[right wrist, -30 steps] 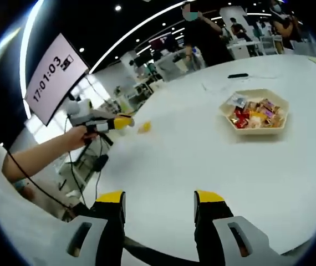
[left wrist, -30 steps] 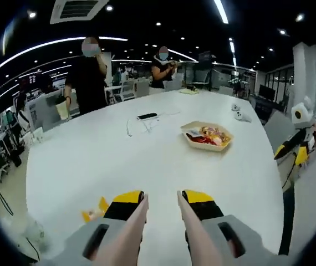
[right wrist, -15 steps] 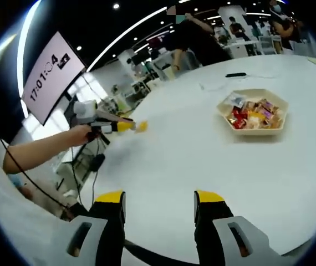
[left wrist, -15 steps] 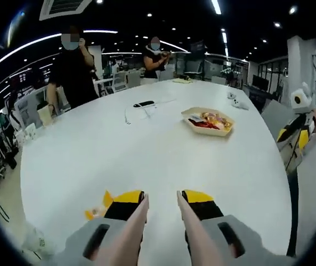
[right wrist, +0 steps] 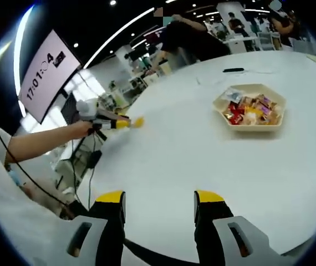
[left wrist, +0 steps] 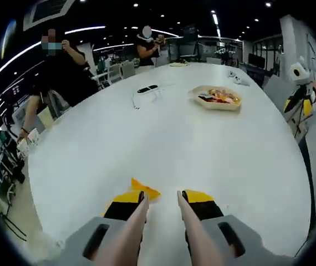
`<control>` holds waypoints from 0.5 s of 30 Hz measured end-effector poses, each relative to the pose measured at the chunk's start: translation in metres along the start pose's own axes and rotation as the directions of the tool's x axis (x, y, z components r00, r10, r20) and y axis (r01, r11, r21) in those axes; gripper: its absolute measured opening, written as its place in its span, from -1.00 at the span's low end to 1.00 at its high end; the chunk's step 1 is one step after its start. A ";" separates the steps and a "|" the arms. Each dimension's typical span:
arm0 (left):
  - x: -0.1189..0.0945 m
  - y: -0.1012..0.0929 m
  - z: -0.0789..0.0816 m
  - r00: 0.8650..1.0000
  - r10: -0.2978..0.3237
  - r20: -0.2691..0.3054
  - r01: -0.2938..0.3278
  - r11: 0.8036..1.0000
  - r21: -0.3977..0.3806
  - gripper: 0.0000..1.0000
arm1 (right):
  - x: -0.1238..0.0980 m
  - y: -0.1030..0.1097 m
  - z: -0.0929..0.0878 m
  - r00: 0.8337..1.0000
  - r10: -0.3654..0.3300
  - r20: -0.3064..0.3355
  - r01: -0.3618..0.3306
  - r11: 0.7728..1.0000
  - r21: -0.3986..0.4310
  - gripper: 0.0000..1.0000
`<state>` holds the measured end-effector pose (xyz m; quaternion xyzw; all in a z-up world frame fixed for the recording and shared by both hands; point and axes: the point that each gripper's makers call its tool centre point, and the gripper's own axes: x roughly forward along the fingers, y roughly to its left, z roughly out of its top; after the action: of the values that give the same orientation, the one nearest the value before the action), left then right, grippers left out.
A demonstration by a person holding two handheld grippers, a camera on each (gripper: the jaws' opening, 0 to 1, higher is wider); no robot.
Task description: Place the target food into the container with the food tongs after gripping and lifting it, then release it inside without dropping or visibly crushing the food.
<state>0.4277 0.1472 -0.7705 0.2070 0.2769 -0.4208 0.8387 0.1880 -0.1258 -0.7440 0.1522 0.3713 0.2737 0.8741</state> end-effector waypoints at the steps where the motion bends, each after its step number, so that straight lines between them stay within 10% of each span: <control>1: 0.001 0.005 0.000 1.000 -0.002 0.002 0.002 1.000 0.004 -0.47 | 0.000 -0.001 0.000 1.000 -0.003 -0.001 0.003 1.000 0.003 -0.01; 15: 0.020 0.034 -0.008 0.996 -0.058 -0.066 0.064 0.993 0.103 -0.46 | 0.002 -0.007 -0.013 0.999 -0.025 -0.027 0.027 0.998 0.059 -0.01</control>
<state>0.4630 0.1589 -0.7852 0.2553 0.2871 -0.4535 0.8042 0.1822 -0.1297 -0.7576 0.1697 0.3926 0.2532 0.8678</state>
